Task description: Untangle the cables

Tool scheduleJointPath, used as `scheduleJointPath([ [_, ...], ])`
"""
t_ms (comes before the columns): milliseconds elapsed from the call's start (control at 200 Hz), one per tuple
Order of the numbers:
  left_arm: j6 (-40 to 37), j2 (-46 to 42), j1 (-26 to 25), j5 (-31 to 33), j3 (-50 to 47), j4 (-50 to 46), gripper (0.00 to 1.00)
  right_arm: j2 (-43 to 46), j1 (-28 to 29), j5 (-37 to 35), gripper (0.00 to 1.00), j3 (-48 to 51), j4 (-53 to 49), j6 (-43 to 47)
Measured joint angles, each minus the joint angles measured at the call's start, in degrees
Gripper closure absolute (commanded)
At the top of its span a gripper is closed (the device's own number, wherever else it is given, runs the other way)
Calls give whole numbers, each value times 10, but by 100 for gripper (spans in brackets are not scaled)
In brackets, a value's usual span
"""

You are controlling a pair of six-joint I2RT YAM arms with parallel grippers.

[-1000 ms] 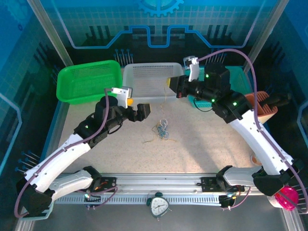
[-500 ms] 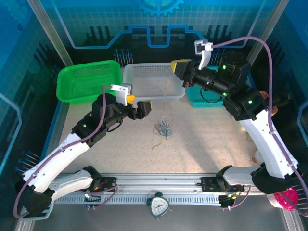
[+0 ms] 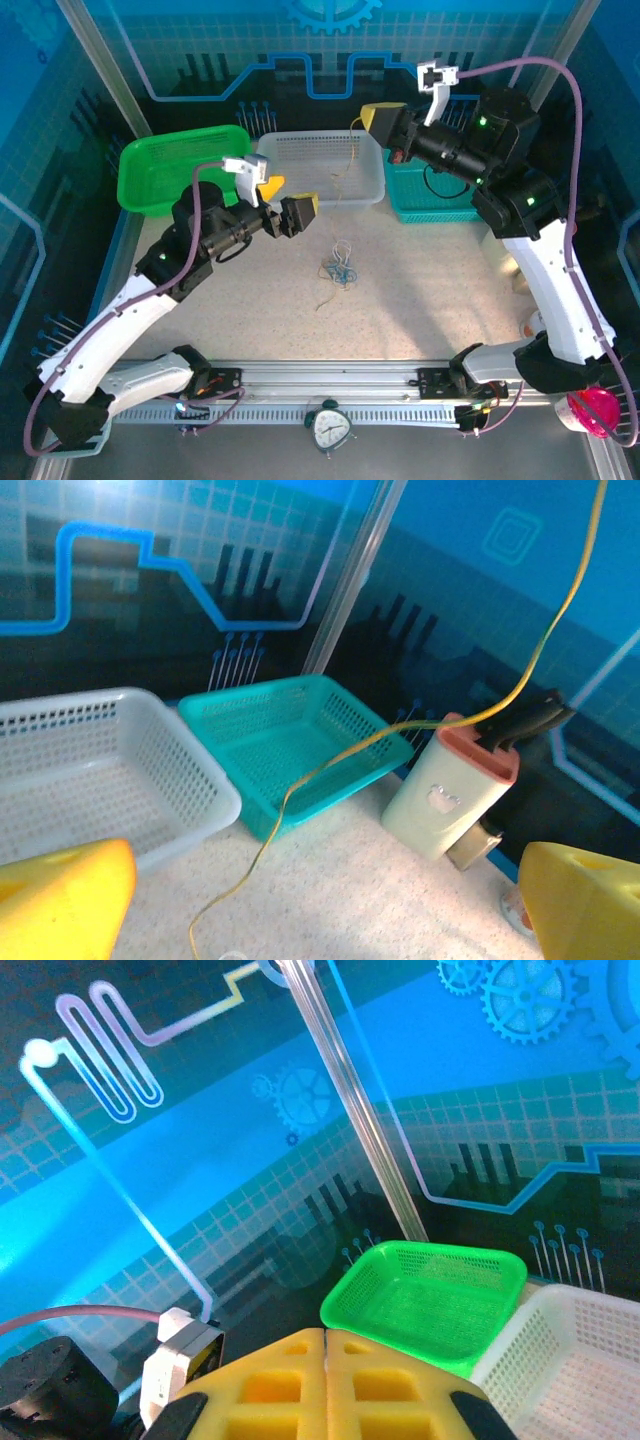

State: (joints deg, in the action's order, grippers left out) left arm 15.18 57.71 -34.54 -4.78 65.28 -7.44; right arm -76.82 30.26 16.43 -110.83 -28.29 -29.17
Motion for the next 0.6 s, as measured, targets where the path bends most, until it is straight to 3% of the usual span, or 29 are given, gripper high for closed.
scheduleJointPath([
  [600, -88, 97, 0, -36, 120, -4, 3, -6, -1, 37, 100, -14, 5, -23],
])
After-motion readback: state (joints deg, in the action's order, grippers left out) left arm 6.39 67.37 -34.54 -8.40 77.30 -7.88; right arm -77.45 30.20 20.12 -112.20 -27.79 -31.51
